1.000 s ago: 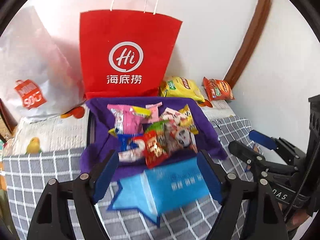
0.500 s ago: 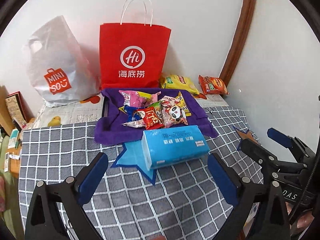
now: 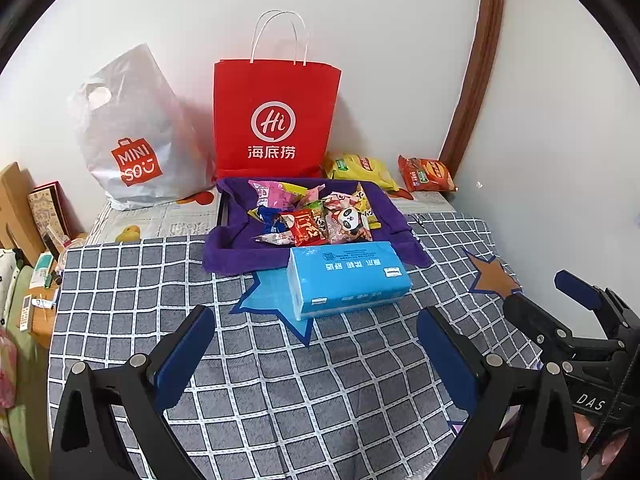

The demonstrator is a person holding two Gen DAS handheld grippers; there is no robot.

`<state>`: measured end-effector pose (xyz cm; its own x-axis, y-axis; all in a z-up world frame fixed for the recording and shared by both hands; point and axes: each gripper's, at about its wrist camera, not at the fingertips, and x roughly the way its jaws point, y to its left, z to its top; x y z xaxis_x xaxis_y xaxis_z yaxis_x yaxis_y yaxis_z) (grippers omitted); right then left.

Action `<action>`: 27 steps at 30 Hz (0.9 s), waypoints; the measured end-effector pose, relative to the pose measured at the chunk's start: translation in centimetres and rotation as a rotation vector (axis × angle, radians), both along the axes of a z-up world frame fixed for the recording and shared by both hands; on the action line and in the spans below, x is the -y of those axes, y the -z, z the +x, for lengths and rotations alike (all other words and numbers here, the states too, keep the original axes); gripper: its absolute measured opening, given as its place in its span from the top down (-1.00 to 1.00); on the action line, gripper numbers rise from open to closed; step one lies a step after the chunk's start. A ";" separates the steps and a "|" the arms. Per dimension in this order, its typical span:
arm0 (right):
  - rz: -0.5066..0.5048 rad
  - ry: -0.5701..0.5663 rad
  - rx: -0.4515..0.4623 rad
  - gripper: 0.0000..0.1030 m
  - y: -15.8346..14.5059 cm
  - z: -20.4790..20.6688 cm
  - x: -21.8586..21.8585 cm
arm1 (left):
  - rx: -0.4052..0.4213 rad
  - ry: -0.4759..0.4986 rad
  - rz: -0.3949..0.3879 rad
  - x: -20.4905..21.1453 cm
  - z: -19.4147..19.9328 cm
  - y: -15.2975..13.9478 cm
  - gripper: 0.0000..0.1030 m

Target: Organize snacks

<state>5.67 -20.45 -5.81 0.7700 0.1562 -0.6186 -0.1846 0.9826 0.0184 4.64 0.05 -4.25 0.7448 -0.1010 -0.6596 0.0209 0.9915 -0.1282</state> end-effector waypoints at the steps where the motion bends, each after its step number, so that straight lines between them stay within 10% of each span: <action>1: 0.000 0.001 0.001 -0.97 0.0 -0.1 0.1 | 0.001 0.000 0.000 0.1 -0.1 0.0 -0.98; 27: 0.024 0.012 0.028 -0.97 -0.9 -1.5 1.2 | 0.022 0.007 0.025 1.1 -1.0 -0.8 -0.98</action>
